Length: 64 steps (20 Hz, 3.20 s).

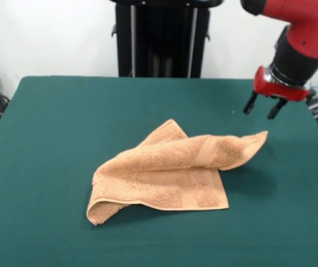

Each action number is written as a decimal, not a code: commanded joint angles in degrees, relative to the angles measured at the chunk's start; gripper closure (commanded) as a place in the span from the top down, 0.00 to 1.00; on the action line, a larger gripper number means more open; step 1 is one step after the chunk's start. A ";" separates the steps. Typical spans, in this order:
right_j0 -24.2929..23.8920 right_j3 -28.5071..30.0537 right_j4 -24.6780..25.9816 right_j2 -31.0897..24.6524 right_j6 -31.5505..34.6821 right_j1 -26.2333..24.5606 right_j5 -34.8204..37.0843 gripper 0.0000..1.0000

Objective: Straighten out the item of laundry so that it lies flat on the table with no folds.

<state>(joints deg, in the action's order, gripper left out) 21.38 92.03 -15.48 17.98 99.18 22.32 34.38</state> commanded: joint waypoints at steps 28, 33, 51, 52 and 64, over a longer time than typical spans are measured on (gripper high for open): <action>-3.66 -9.45 -2.95 -3.67 14.08 -4.53 3.90 1.00; -3.83 -9.34 -2.66 -3.01 13.69 -2.56 6.13 1.00; -4.90 -14.06 -1.66 -2.67 13.41 -3.90 9.73 1.00; -4.93 -14.08 -1.63 -2.74 13.37 -4.01 9.45 1.00; -5.18 -15.04 -1.62 -2.98 13.30 -5.75 8.95 1.00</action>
<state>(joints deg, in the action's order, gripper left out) 17.62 76.44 -15.87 18.69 99.18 19.19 42.25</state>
